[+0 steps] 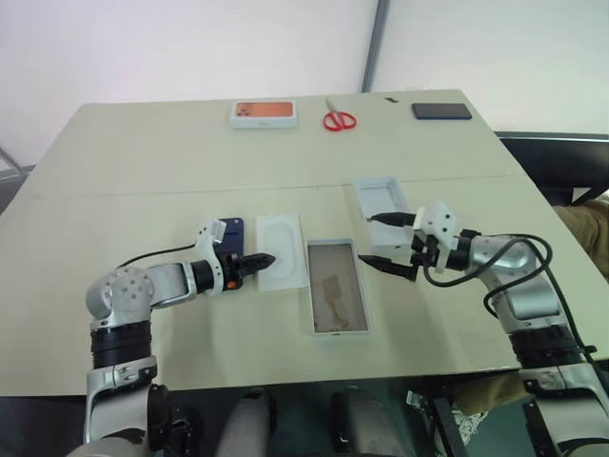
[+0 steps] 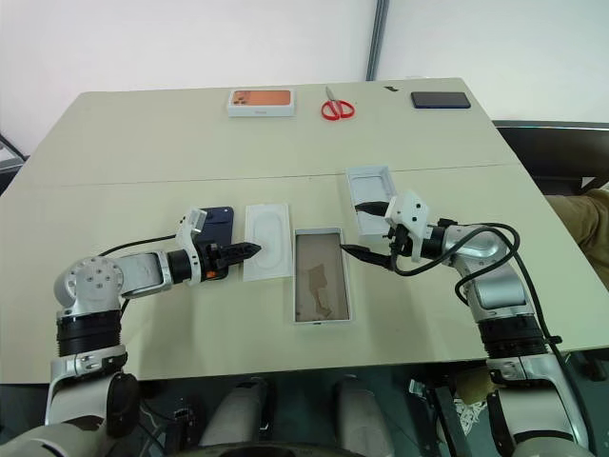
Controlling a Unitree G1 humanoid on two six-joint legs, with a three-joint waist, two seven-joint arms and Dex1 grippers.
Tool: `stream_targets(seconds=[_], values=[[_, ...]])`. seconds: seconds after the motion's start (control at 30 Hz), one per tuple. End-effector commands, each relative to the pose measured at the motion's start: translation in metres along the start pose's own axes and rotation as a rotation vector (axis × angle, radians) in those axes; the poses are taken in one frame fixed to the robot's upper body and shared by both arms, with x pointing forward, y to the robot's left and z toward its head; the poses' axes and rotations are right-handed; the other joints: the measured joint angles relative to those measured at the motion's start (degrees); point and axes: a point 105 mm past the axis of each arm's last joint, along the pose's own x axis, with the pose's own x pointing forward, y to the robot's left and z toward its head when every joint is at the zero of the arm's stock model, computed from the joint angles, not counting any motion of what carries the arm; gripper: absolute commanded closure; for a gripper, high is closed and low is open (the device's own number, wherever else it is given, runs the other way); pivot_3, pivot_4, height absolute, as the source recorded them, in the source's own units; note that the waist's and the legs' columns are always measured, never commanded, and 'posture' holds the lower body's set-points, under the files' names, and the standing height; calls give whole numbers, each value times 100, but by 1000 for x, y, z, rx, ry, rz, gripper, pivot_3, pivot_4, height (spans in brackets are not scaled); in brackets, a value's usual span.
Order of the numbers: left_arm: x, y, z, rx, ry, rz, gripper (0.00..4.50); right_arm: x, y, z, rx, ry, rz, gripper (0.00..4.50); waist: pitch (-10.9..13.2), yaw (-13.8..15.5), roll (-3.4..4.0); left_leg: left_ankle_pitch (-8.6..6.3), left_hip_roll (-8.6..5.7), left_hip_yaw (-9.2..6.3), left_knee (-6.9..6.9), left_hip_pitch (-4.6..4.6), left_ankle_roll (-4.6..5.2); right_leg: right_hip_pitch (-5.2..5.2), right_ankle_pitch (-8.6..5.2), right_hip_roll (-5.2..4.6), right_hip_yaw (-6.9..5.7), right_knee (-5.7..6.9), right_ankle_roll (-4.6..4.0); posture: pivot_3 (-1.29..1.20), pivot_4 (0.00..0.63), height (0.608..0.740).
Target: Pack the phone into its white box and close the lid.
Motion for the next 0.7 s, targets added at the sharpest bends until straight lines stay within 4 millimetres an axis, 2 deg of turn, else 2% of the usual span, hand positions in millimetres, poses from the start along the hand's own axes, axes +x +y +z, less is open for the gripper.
stream_targets(seconds=[0.03,0.1,0.17,0.2,0.5,0.6,0.7], values=[[-5,16,-7,-25,22,75,2749,1,0,15,-56,-42,-2,0,0,0,0,0,0,0,0,0,0,0,0,0,0,0,0,0,150,740],[-4,16,-7,-25,23,77,3372,1,0,15,-56,-42,-2,0,0,1,0,0,0,0,-1,0,0,-1,0,0,0,-1,0,0,150,740],[-4,16,-5,-28,22,75,4288,1,1,14,-54,-41,-1,0,-2,14,3,0,0,0,-2,0,0,0,0,0,-1,-3,0,0,150,740],[-4,17,-4,-33,20,80,4400,1,2,14,-54,-41,-1,0,-2,14,4,0,0,0,-2,0,0,2,0,-1,-1,-4,0,0,150,740],[-10,23,5,-76,-10,83,4400,-3,3,13,-47,-39,-2,0,-2,-2,4,0,0,0,-6,1,0,0,0,0,-1,-6,0,0,150,740],[-14,18,17,-106,-54,42,4400,0,15,26,16,-96,54,0,-2,-3,4,0,0,0,-7,1,0,-1,0,0,0,-6,0,0,150,740],[-17,12,22,-104,-64,8,4400,2,39,35,102,-124,173,0,-1,9,2,0,0,-3,-9,-1,0,-2,-1,0,-1,-7,1,0,150,740]])
